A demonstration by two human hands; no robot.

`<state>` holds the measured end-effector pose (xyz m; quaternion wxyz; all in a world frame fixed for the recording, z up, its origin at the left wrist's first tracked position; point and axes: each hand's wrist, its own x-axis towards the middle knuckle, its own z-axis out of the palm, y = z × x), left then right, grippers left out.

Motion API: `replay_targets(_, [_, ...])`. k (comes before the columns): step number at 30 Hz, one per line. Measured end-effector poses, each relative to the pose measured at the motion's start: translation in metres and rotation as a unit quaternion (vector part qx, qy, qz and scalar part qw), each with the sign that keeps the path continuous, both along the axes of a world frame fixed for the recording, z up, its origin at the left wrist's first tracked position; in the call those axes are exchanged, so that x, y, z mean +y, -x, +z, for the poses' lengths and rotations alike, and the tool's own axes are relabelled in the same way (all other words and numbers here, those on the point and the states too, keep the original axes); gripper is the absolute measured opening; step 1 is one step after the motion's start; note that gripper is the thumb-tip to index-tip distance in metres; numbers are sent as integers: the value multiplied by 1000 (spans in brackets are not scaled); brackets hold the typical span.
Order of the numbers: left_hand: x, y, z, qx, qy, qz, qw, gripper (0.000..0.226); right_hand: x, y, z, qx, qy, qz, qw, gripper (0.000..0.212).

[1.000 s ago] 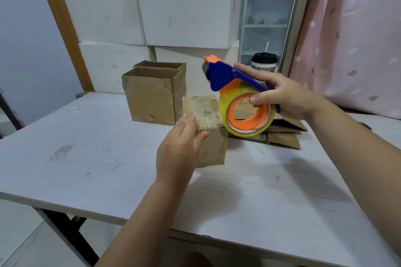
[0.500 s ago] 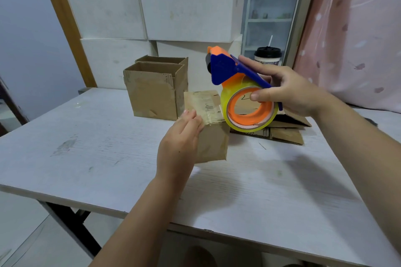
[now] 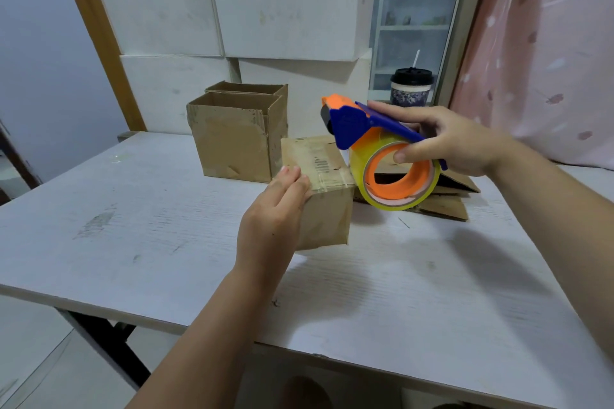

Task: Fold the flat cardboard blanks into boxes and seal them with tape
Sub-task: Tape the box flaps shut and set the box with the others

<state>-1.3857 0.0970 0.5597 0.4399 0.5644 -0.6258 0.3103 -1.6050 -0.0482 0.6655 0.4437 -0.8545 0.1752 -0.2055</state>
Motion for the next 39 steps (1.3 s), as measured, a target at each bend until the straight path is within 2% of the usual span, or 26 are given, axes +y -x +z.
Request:
replay_targets(9, [2,4,4,20,-1,-3,1000,13,-11,2,-49,-119,-111,-11,987,70])
replay_targets(13, [2,3,4,14,3,-5,1000,13,-18,4,-61,-137,-156,-11,978,81])
replay_targets(16, [1,2,4,8,6,-3,1000,13,-20,7,-69,-149,-140,-54,978,89])
replay_targets(20, [2,2,5,0,2,5,1000,12,-13,2,-89,-226,-177,-43,957,73])
replay_targets(24, [4,3,10,6,-2,2,1000,14,-7,-2,-94,-236,-223,-33,945,70])
replay_targets(27, [10,8,18,18,-52,2,998,24,-5,-1,-103,-239,-260,-36,935,59])
replay_targets(29, [13,13,26,29,-122,10,992,38,-4,-2,-106,-251,-283,-31,925,58])
replay_targets(32, [12,23,36,47,-195,56,978,32,-1,-4,-106,-263,-307,-27,914,65])
replay_targets(38, [9,43,37,-8,-199,138,970,25,4,-6,-108,-280,-327,-12,902,67])
replay_targets(39, [10,44,35,-20,-193,142,971,30,5,-6,-108,-280,-327,-11,902,68])
